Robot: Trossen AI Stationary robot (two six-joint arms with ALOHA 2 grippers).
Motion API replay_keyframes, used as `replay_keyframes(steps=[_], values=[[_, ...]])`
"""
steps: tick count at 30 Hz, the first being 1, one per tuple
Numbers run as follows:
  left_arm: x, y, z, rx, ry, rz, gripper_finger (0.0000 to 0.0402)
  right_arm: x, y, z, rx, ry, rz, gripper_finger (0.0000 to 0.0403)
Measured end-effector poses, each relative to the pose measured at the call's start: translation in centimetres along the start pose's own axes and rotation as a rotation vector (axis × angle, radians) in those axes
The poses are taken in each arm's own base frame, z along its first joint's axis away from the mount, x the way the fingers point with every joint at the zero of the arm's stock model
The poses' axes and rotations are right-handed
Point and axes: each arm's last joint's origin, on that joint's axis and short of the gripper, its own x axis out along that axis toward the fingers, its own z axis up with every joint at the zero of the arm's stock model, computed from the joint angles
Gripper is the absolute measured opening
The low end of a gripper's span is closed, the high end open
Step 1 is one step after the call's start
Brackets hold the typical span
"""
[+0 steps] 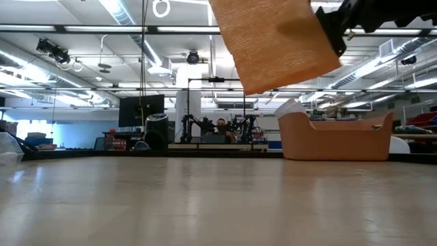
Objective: Roll bandage
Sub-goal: Roll the orange bandage
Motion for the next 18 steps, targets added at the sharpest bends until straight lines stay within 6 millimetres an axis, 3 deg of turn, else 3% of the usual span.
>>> replay_keyframes(steps=[12, 15, 18], values=[[0.1, 0.2, 0.4, 0.004, -0.023, 0.015, 0.0014, 3.4, -2.6, -2.5, 0.016, 0.090, -0.133, 0.0202], [0.1, 0.3, 0.6, 0.000, -0.035, 0.017, 0.0014, 3.7, -2.7, -2.7, 0.028, 0.080, -0.121, 0.0160], [0.1, 0.3, 0.7, 0.004, -0.038, 0.018, 0.0014, 3.6, -2.5, -2.8, 0.020, 0.068, -0.134, 0.0086]])
